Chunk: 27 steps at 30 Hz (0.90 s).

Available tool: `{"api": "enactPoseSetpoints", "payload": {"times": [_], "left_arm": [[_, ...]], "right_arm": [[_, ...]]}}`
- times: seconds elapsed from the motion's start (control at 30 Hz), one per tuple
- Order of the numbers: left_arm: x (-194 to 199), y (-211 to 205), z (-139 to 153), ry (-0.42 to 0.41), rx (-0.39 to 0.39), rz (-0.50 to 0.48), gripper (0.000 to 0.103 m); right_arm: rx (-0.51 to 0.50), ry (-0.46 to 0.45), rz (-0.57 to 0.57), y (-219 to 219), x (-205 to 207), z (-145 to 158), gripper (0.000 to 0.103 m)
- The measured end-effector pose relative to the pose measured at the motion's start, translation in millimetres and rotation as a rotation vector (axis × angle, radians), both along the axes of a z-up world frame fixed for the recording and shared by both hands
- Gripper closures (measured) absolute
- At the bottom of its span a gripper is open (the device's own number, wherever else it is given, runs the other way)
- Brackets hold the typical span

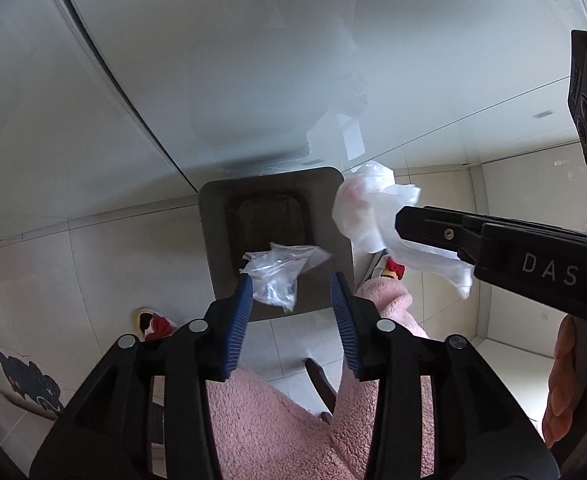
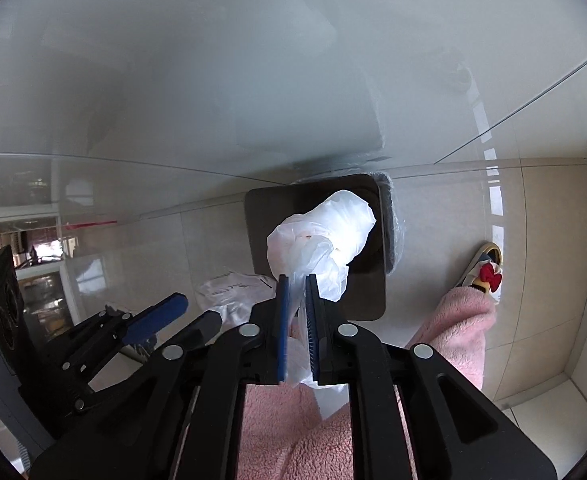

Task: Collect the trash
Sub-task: 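Open both tools to drop the bag and wrapper into the bin, then grasp the clear plastic bottle with the right tool while the left grasps the pink wrapper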

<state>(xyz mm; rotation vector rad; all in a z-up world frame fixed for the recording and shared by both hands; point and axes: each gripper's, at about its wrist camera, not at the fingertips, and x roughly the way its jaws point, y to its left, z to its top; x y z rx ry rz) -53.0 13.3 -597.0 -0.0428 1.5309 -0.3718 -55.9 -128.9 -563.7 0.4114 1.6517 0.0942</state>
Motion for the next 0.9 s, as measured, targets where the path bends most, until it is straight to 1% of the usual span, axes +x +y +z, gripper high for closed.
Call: {"api": "enactPoseSetpoints", "payload": {"times": [0.03, 0.07, 0.13, 0.2, 0.23, 0.27, 0.3, 0.37, 0.43, 0.5, 0.53, 0.6, 0.7, 0.77, 0.9], "left_arm": [[1, 0, 1, -0.001, 0.002, 0.003, 0.060], [2, 1, 2, -0.004, 0.003, 0.007, 0.059], [2, 2, 5, -0.008, 0.006, 0.008, 0.054], [1, 1, 9, -0.017, 0.009, 0.002, 0.045], [1, 0, 11, -0.024, 0.016, -0.004, 0.043], [1, 1, 13, -0.034, 0.022, -0.009, 0.036], [1, 1, 18, -0.045, 0.031, -0.013, 0.029], [-2, 1, 29, -0.065, 0.041, -0.022, 0.022], [-3, 3, 43, -0.083, 0.036, -0.031, 0.019], [-5, 1, 59, -0.112, 0.041, -0.039, 0.013], [-7, 7, 61, -0.131, 0.044, -0.044, 0.012], [-9, 7, 80, -0.163, 0.050, -0.056, 0.009], [-11, 8, 106, -0.198, 0.057, -0.068, 0.009], [-11, 10, 127, -0.230, 0.054, -0.066, 0.009], [-12, 20, 170, -0.303, 0.025, -0.026, 0.009]], "right_arm": [[-0.003, -0.011, -0.005, -1, 1, 1, 0.043], [-0.009, -0.027, -0.011, -3, 2, 3, 0.033], [-0.030, -0.054, -0.019, -7, 5, 7, 0.033], [-0.034, -0.052, -0.024, -10, 6, 7, 0.032], [-0.043, -0.053, -0.028, -13, 6, 8, 0.027], [-0.053, -0.054, -0.029, -15, 7, 10, 0.018], [-0.066, -0.057, -0.025, -17, 6, 12, 0.014], [-0.101, -0.074, -0.005, -20, 5, 21, 0.007], [-0.145, -0.099, 0.029, -22, 5, 33, 0.004], [-0.188, -0.131, 0.061, -26, 5, 49, 0.003], [-0.200, -0.145, 0.073, -28, 5, 58, 0.003], [-0.217, -0.187, 0.090, -32, 4, 78, 0.003], [-0.247, -0.254, 0.107, -37, 1, 109, 0.003], [-0.247, -0.297, 0.116, -39, -1, 131, 0.003], [-0.255, -0.403, 0.134, -39, -7, 180, 0.003]]}}
